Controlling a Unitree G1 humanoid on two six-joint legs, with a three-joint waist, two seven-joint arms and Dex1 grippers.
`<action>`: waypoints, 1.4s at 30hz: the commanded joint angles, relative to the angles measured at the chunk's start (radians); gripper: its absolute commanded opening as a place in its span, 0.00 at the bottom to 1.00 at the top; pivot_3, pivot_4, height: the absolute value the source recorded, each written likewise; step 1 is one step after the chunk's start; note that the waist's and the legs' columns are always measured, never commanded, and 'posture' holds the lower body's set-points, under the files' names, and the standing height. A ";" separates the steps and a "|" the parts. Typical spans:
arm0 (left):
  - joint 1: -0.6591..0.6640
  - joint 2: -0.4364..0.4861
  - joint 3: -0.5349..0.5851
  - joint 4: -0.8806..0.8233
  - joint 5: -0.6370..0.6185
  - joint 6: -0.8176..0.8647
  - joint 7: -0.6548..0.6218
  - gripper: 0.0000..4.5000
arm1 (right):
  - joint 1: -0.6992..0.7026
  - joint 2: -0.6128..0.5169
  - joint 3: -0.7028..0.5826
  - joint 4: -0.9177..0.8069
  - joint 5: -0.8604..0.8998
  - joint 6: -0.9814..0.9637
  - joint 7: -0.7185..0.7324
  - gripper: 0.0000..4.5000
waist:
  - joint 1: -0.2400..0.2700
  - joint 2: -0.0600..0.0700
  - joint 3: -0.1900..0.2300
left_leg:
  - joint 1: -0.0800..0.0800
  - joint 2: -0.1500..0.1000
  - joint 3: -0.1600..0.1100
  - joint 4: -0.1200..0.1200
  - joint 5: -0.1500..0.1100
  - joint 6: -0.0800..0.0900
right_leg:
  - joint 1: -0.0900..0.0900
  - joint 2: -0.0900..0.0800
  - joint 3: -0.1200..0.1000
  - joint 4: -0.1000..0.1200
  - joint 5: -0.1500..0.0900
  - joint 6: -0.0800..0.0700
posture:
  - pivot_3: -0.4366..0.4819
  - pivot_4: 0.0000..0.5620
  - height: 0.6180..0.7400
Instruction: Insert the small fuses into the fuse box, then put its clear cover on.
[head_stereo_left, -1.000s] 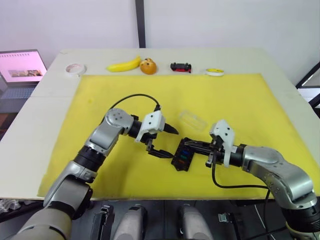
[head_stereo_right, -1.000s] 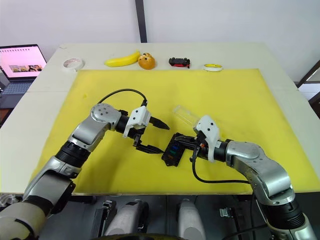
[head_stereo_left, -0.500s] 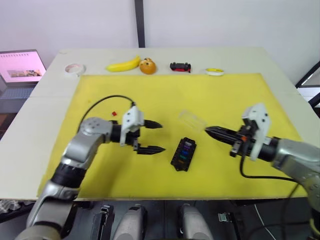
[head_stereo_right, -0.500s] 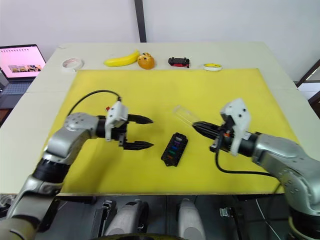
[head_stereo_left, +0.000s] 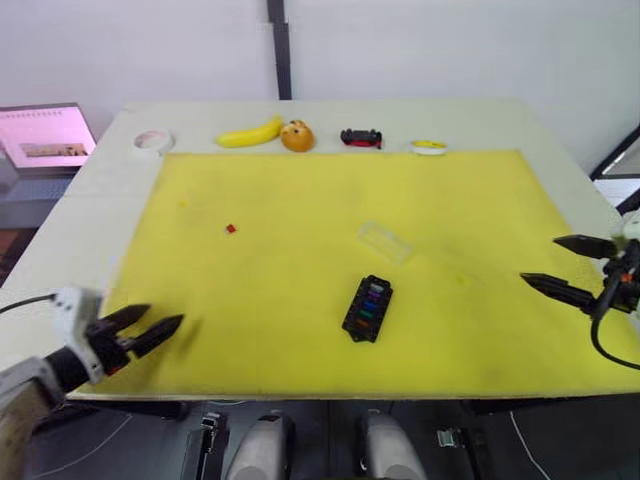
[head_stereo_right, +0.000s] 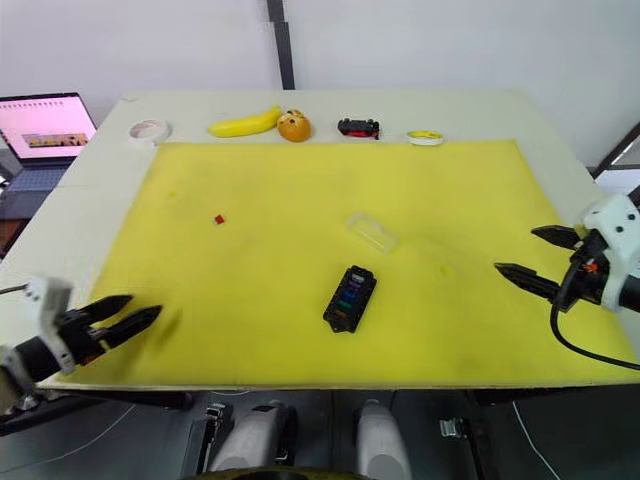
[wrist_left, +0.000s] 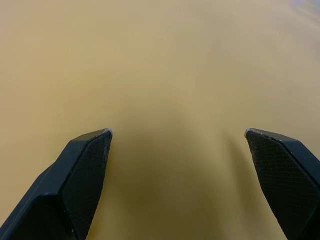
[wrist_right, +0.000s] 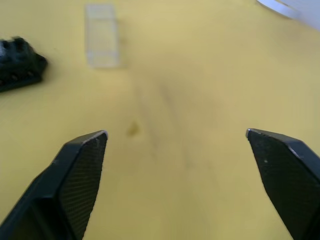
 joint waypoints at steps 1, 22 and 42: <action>-0.005 0.016 0.088 -0.005 -0.091 0.064 0.041 1.00 | -0.064 0.002 0.021 -0.018 0.009 -0.014 -0.012 0.99 | 0.004 0.000 0.000 | 0.000 0.000 0.000 0.000 0.000 0.000 | 0.000 -0.002 0.000 0.000 0.000 0.000 | 0.48 0.27 1.00; -0.907 0.191 -0.143 0.815 -0.316 0.602 0.169 1.00 | -0.503 0.359 0.555 -0.382 0.148 0.164 -0.299 0.99 | -0.011 -0.001 0.000 | -0.003 -0.004 0.000 -0.001 0.001 -0.002 | -0.009 -0.002 0.000 0.005 0.000 0.000 | 0.48 0.27 1.00; -1.145 0.065 -0.238 1.309 -0.085 0.425 0.048 1.00 | -0.494 0.359 0.615 -0.459 0.122 0.197 -0.341 0.99 | -0.010 -0.002 -0.001 | -0.012 -0.004 0.000 0.002 0.003 -0.005 | -0.018 -0.002 0.000 0.008 0.000 0.001 | 0.48 0.27 1.00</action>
